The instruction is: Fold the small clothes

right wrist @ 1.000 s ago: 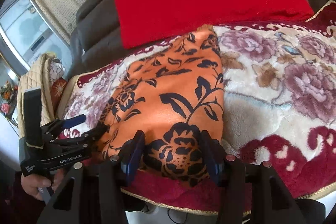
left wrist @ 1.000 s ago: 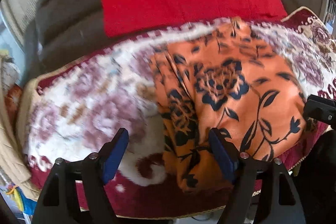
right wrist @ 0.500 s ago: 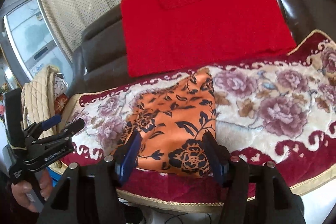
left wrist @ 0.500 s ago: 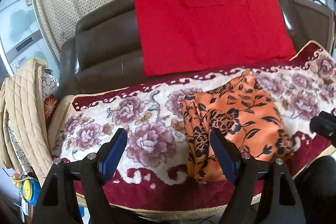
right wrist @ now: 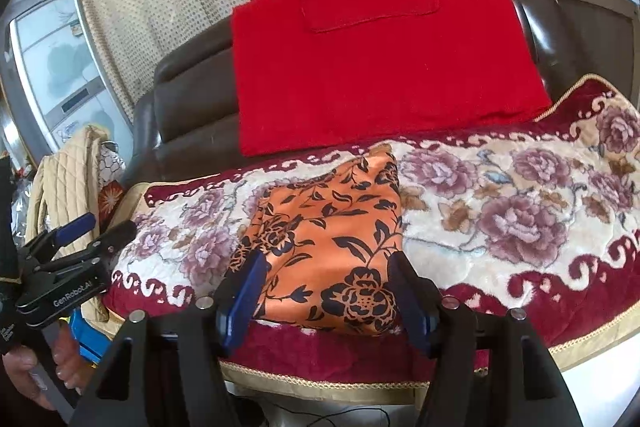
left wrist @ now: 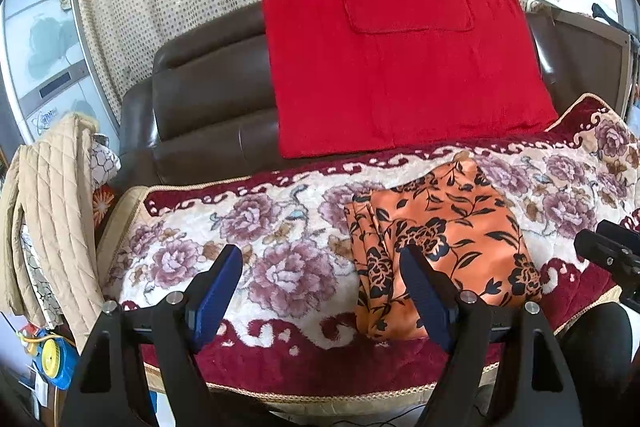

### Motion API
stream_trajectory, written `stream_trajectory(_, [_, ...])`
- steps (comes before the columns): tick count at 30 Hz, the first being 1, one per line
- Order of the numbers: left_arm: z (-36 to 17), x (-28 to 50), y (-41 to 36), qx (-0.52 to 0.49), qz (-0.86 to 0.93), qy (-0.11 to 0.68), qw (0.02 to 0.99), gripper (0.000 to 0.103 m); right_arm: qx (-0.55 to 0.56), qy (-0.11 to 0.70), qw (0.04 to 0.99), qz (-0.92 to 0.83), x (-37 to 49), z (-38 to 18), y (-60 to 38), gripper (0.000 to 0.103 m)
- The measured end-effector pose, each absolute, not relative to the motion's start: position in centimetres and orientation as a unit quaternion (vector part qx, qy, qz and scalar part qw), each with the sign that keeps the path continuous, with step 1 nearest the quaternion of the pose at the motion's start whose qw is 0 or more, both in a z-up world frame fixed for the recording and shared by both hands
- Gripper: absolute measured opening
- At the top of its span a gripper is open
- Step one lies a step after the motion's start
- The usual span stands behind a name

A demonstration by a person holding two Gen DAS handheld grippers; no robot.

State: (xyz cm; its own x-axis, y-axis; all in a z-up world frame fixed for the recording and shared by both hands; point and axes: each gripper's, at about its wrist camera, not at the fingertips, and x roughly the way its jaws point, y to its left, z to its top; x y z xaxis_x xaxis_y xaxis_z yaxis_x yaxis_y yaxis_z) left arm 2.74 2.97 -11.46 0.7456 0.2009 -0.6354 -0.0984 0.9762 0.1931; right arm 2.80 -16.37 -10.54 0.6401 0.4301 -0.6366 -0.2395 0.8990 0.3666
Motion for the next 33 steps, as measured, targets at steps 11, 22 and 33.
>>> stream_trajectory(11, [-17.9, 7.5, 3.9, 0.073, 0.081, 0.426, 0.898, 0.081, 0.133, 0.424, 0.875, 0.193, 6.2, -15.5, -15.2, 0.067])
stream_trajectory(22, [-27.1, 11.0, 4.5, 0.057, 0.060, 0.532, 0.842, 0.082, 0.097, 0.458, 0.859, 0.205, 8.1, -21.1, -13.4, 0.066])
stream_trajectory(33, [-25.2, 12.2, 7.1, -0.007, 0.031, 0.532, 0.846, 0.084, 0.183, 0.470, 0.841, 0.197, 11.0, -20.5, -17.0, 0.068])
